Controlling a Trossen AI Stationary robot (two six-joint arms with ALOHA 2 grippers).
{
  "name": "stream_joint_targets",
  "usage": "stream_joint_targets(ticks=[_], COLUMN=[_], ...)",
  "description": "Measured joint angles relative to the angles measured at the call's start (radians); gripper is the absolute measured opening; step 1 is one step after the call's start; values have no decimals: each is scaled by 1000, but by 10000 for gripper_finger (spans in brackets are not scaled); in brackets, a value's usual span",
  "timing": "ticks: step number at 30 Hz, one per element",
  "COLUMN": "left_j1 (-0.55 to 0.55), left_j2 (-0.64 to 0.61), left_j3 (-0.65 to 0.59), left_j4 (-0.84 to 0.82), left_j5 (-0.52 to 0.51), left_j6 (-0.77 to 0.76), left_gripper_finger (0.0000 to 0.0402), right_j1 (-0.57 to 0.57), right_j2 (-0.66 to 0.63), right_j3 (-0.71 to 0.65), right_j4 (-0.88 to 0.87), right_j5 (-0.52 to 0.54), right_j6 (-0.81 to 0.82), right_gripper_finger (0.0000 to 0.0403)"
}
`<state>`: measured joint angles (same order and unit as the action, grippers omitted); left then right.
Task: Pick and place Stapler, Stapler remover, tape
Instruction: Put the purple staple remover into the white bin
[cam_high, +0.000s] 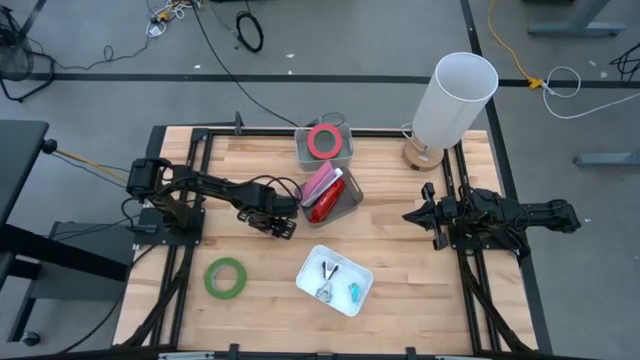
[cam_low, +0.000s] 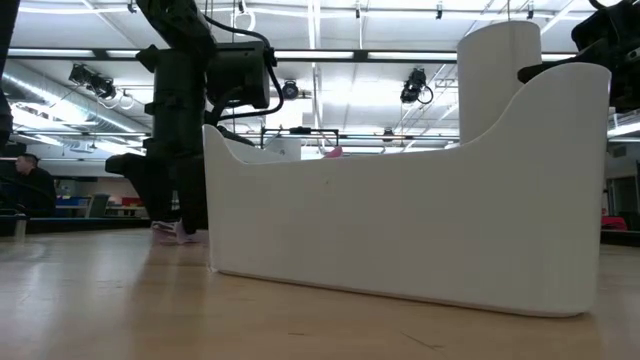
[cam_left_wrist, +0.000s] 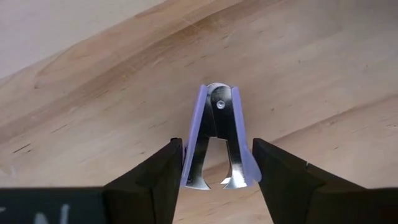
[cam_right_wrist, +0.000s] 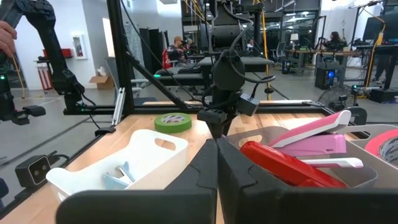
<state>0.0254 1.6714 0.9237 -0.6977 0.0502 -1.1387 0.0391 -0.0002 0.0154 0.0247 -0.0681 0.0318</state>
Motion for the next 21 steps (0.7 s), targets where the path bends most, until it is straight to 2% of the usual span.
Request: stream_joint_targets(ticks=[10,21], left_j1=[0,0], left_j2=[0,0], left_j3=[0,0], left_j4=[0,0], left_j5=[0,0], left_j6=[11,9], left_gripper_finger=[177,177], right_j1=[0,0], right_j2=[0,0], right_j3=[0,0], right_j4=[0,0], right_j5=[0,0], right_j6=[0,0], right_gripper_finger=[2,2])
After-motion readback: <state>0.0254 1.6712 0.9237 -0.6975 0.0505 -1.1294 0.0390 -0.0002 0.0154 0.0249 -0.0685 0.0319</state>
